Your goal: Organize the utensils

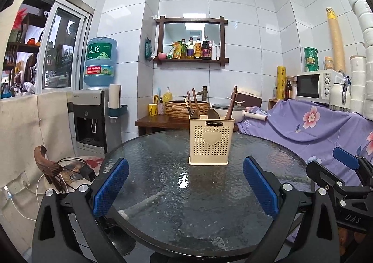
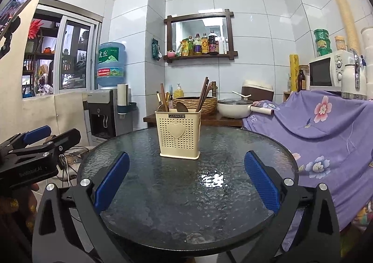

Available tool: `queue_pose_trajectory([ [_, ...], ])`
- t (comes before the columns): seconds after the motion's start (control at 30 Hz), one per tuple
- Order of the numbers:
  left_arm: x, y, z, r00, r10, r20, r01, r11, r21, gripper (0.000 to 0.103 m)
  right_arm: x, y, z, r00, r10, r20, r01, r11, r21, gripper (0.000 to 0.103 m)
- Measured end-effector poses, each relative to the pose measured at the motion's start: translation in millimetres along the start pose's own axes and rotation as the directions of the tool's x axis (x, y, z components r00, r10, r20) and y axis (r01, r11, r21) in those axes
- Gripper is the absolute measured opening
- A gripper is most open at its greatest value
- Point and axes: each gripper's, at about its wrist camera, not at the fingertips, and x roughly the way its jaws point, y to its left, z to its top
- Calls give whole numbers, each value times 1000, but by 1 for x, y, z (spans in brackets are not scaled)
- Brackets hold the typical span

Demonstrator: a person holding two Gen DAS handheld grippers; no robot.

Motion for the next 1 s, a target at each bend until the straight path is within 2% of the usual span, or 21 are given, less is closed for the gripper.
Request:
queue_pose_trajectory([
  [0.63,0,2,0,1000,-2,-4,2,999,-34,96,2,-2,0,1000,-5,-5,5,1000,-1,97],
  [1.0,-3,-3,0,1000,6,-1,-6,1000,-18,96,1,-3,0,1000,-7,-8,7,1000,-2,97],
])
